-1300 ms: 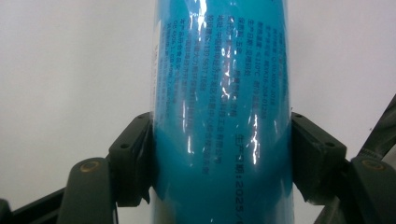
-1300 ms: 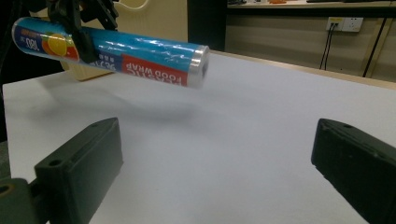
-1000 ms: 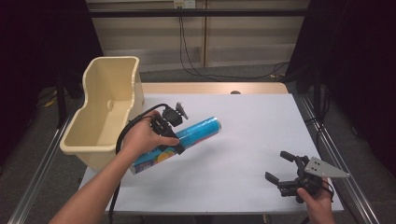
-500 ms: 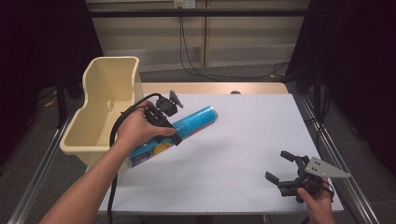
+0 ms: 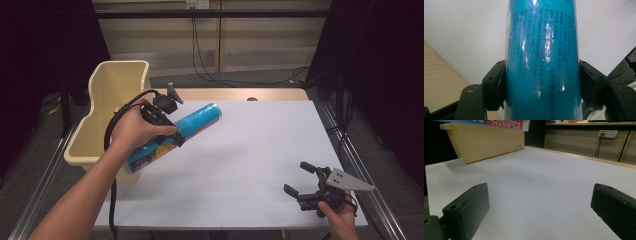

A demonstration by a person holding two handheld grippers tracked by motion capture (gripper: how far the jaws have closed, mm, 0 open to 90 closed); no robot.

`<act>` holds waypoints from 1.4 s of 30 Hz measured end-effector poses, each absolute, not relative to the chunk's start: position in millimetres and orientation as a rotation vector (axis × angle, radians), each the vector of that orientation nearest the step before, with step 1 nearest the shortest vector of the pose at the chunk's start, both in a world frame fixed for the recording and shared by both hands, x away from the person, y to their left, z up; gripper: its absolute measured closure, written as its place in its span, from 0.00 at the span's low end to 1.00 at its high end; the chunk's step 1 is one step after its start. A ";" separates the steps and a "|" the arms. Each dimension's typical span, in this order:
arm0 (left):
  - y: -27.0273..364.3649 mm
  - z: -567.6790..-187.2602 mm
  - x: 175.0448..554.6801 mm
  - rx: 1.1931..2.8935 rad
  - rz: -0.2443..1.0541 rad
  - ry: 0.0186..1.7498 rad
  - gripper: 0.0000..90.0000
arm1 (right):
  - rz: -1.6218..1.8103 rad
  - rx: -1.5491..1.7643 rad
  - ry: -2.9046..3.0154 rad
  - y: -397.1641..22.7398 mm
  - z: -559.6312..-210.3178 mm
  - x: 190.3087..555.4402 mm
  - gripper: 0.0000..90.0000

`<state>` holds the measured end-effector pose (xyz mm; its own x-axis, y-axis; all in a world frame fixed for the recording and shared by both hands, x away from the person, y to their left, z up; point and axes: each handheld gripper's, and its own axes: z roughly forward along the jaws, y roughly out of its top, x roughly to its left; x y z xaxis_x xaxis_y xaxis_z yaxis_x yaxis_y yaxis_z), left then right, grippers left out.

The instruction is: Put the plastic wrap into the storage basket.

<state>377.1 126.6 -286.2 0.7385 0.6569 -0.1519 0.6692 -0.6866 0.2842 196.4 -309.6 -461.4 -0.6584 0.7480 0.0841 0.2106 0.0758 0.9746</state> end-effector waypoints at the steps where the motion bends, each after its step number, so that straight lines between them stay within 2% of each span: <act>1: 128.8 -284.6 377.6 2.616 -0.056 1.033 0.36 | 1.612 0.944 1.919 -309.6 -461.4 196.4 0.02; 16: 156.4 -269.3 383.9 2.593 0.001 1.165 0.36 | 1.614 0.944 1.921 -308.9 -461.3 196.5 0.02; 24: 151.6 -268.1 385.6 2.658 0.012 1.188 0.36 | 1.615 0.944 1.925 -308.2 -461.8 196.9 0.02; 33: 155.0 -255.6 390.4 2.591 0.027 1.221 0.36 | 1.622 0.947 1.919 -309.4 -461.9 196.6 0.02; 42: 183.8 -242.5 393.4 2.502 0.050 1.319 0.36 | 1.619 0.955 1.913 -309.7 -461.7 196.5 0.02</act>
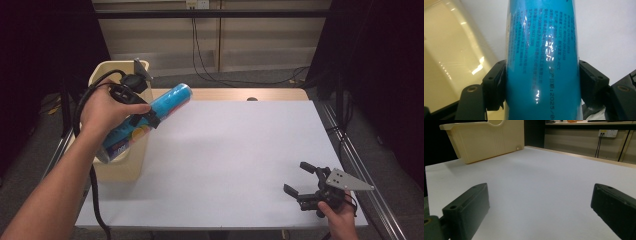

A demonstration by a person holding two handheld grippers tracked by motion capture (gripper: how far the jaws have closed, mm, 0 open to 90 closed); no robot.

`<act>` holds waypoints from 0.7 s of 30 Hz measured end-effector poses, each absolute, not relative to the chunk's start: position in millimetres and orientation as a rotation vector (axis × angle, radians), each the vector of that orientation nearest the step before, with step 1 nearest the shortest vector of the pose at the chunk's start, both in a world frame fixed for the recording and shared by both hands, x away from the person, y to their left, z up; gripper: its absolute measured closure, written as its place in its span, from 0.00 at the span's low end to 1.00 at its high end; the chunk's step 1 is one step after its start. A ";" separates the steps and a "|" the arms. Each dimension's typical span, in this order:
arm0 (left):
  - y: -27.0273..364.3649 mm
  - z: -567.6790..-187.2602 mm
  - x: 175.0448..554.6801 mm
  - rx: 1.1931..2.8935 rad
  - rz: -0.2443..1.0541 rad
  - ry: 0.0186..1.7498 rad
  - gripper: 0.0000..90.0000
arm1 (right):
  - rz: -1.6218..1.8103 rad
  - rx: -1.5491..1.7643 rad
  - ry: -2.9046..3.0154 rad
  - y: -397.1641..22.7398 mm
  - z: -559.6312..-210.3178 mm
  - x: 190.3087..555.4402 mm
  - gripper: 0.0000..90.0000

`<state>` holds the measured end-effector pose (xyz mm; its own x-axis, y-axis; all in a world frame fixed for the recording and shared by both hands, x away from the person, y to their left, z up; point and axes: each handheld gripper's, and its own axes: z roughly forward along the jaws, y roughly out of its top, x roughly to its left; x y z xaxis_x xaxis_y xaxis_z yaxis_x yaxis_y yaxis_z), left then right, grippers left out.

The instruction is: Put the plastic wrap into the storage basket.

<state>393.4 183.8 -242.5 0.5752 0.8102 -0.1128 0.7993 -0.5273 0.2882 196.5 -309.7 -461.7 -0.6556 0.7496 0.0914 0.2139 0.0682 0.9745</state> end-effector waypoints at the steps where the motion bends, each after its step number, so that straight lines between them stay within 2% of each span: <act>1: 187.6 -241.3 393.3 2.491 0.051 1.335 0.36 | 1.620 0.958 1.911 -310.0 -461.7 196.4 0.02; 21: 254.5 -229.6 386.0 2.311 0.108 1.546 0.36 | 1.621 0.949 1.914 -308.6 -461.5 196.7 0.02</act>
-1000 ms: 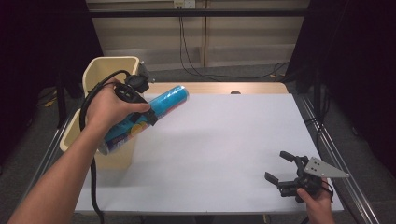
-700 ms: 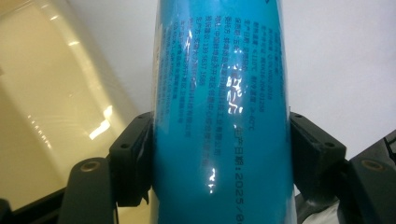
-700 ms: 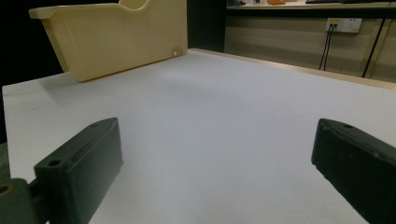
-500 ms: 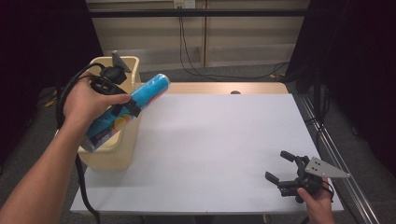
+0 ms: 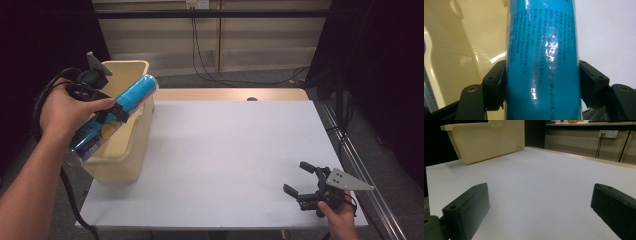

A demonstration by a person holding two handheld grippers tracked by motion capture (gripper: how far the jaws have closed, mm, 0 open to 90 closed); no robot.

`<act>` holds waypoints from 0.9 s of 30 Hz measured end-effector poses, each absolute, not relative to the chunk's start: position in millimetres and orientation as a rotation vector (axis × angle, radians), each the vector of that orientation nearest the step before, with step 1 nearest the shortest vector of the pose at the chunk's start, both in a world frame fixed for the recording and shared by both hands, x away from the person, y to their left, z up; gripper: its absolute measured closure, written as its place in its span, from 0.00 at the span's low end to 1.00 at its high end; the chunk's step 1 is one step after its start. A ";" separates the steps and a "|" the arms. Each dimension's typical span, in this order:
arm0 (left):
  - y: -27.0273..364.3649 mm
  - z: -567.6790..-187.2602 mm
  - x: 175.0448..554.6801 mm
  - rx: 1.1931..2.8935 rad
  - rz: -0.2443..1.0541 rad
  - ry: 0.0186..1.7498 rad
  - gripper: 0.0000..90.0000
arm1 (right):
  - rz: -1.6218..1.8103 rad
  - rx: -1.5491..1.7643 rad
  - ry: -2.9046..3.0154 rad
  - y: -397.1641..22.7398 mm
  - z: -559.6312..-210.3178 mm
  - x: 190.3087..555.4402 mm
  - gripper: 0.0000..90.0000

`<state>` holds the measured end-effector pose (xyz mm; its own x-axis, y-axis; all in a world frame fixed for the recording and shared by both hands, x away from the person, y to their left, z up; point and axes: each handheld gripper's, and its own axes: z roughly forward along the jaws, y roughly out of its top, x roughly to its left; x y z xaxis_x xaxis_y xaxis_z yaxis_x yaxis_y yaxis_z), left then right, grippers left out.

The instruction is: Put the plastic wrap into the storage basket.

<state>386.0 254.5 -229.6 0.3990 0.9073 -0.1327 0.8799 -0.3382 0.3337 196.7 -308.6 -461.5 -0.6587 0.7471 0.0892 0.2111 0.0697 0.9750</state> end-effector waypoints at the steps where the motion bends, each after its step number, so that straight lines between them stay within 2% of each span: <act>1: 256.2 -229.8 385.7 2.307 0.124 1.555 0.36 | 1.620 0.949 1.916 -308.3 -461.6 196.7 0.02; 27: 290.5 -254.5 390.6 2.206 0.120 1.758 0.36 | 1.625 0.945 1.928 -306.6 -461.9 197.0 0.02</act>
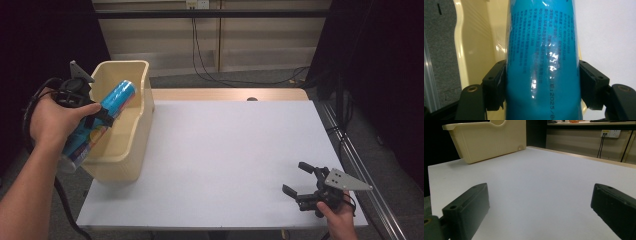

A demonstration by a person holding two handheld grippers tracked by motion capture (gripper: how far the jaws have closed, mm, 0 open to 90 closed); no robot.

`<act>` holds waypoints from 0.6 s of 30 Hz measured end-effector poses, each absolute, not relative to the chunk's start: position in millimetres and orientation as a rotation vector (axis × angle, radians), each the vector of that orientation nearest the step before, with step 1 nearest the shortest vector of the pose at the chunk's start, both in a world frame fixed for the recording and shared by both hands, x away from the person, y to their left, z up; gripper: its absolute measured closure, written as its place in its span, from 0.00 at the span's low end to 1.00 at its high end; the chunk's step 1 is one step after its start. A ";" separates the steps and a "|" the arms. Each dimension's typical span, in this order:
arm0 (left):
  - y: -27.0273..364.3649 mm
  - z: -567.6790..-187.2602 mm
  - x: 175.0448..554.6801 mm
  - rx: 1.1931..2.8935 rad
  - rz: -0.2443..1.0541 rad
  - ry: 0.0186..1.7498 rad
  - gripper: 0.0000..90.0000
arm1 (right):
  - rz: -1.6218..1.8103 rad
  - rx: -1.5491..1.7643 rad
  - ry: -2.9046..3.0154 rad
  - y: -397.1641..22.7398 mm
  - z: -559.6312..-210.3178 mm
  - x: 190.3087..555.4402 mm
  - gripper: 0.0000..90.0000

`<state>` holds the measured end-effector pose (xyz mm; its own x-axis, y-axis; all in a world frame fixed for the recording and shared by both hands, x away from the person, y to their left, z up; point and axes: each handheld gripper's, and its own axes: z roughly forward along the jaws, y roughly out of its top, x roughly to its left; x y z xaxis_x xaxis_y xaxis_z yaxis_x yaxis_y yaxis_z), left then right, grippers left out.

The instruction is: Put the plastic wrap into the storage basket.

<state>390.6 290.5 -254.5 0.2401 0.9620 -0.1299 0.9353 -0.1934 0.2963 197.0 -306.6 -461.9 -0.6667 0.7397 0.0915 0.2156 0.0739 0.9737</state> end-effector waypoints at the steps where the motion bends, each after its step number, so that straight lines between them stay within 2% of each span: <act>1: 290.9 -256.1 391.0 2.199 0.117 1.762 0.36 | 1.624 0.945 1.928 -306.4 -462.0 197.1 0.02; 18: 289.8 -270.6 402.7 2.177 0.114 1.824 0.36 | 1.625 0.938 1.931 -305.9 -462.4 197.3 0.02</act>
<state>402.7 289.8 -270.6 0.1914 0.9730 -0.1292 0.9494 -0.1501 0.2759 197.3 -305.9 -462.4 -0.6701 0.7370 0.0883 0.2131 0.0771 0.9740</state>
